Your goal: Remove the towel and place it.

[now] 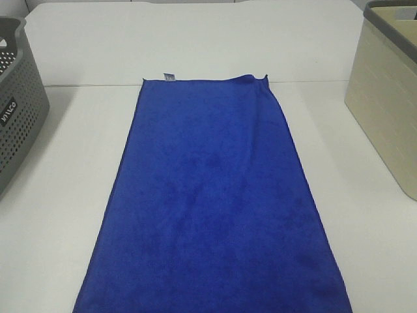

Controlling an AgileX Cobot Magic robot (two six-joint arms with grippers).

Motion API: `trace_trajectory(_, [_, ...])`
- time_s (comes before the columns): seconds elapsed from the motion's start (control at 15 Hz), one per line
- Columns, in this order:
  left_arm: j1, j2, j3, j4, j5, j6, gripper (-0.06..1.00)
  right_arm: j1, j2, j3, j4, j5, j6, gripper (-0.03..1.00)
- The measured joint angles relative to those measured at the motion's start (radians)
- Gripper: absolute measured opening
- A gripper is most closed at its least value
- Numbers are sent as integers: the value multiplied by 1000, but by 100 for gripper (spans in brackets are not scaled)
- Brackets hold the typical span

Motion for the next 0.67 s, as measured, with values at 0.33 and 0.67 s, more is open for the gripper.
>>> trace_trajectory(0.33, [0, -8, 28, -3, 20, 0, 74, 0, 1, 47, 2, -111, 0, 80])
trace_trajectory(0.67, [0, -8, 28, -13, 20, 23, 74, 0, 1, 51, 2, -112, 0, 80])
